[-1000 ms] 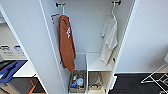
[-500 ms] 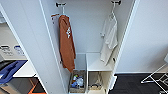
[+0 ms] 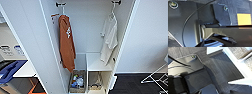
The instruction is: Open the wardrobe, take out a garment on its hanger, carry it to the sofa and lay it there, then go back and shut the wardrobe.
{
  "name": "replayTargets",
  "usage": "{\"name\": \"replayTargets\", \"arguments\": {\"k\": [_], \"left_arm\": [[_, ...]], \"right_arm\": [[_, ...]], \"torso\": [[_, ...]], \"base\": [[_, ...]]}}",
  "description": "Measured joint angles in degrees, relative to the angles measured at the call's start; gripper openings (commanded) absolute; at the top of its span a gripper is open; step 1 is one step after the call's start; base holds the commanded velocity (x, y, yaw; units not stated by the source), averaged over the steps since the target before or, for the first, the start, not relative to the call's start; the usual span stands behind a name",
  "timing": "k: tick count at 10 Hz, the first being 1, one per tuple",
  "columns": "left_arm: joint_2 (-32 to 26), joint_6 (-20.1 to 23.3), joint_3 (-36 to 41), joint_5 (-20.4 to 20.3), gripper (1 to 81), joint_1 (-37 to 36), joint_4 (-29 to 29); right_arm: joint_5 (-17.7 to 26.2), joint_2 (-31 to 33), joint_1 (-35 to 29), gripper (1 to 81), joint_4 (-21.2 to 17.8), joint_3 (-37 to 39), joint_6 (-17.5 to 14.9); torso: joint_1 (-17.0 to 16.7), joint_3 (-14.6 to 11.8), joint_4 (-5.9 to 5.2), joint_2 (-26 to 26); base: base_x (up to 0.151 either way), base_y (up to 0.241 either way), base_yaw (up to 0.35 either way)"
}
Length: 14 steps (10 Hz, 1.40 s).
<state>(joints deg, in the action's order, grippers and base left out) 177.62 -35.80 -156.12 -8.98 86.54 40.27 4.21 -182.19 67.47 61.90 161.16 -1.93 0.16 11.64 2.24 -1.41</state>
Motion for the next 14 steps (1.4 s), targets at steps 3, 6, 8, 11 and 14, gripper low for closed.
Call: {"name": "replayTargets", "arguments": {"k": [3, 6, 8, 11, 14], "left_arm": [[-0.02, -0.02, 0.00, 0.00, 81.1, 0.00, 0.00], [-0.02, -0.02, -0.02, 0.00, 81.1, -0.02, 0.00], [-0.02, -0.02, 0.00, 0.00, 81.1, -0.07, 0.00], [-0.02, 0.00, -0.02, 0.00, 81.1, -0.16, 0.00], [-0.02, 0.00, -0.02, 0.00, 81.1, -0.16, 0.00]], "right_arm": [[0.78, 0.55, -2.97, 81.1, 8.19, 0.11, -0.05], [1.39, 0.44, -6.79, 81.1, 12.76, 0.04, -0.05], [1.44, 0.46, -8.98, 81.1, 13.70, -0.44, 0.00], [1.94, 0.60, -10.80, 81.1, 13.84, -4.46, 0.09], [4.13, 0.62, -13.34, 81.1, 13.84, -7.63, 0.24]], "torso": [[0.00, 0.00, 0.00, 0.00], [0.02, 0.00, 0.00, 0.00], [0.02, 0.00, 0.00, 0.00], [0.02, 0.00, 0.00, 0.00], [0.02, 0.02, 0.00, 0.00]], "base": [[0.000, 0.000, 0.000], [0.000, 0.000, 0.000], [0.000, 0.000, 0.000], [0.000, 0.000, 0.000], [0.000, 0.000, 0.000]]}}
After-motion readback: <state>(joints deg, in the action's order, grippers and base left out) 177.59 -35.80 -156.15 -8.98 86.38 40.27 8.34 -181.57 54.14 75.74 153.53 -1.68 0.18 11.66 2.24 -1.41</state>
